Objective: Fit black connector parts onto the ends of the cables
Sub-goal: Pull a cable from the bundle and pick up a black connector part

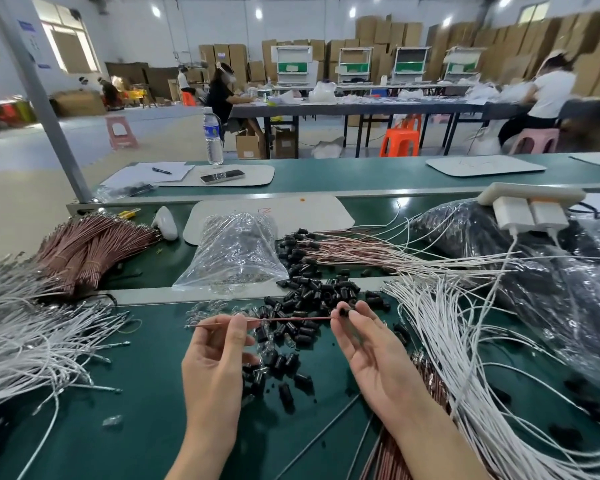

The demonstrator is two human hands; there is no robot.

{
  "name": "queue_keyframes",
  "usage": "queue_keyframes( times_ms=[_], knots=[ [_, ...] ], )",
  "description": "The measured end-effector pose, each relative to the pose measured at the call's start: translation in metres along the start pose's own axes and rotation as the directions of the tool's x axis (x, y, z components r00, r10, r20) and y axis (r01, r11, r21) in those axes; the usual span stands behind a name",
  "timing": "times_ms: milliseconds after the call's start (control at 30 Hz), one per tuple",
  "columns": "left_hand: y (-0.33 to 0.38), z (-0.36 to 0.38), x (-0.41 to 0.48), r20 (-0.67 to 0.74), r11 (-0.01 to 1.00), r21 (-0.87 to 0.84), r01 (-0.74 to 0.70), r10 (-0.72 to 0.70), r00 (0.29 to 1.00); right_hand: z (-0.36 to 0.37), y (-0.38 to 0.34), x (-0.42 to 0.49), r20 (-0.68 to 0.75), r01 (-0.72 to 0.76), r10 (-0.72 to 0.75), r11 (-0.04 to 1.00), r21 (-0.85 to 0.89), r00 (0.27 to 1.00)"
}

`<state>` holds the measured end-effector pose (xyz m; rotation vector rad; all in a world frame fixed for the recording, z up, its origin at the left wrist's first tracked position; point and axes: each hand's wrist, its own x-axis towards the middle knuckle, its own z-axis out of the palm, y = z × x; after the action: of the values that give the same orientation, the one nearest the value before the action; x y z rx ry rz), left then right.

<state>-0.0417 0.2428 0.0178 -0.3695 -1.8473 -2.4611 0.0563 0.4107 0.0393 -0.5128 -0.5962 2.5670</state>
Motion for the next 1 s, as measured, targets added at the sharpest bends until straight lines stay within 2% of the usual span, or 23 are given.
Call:
queue_keyframes(
  times_ms=[267, 567, 1000],
  knots=[
    [-0.0015, -0.0011, 0.0014, -0.018, 1.000, -0.012, 0.009, -0.009, 1.000, -0.0020, 0.0009, 0.0023, -0.038, 0.011, -0.010, 0.999, 0.032, 0.999],
    [-0.0015, 0.0012, -0.0001, 0.025, 1.000, -0.009, 0.010, -0.010, 1.000, -0.0005, 0.0026, 0.0013, 0.012, -0.003, 0.003, 1.000, -0.015, 1.000],
    [0.0000, 0.0020, 0.0012, 0.001, 1.000, -0.018, -0.011, 0.011, 1.000, -0.0015, 0.0034, -0.0009, 0.078, -0.004, 0.007, 0.999, -0.037, 0.997]
  ],
)
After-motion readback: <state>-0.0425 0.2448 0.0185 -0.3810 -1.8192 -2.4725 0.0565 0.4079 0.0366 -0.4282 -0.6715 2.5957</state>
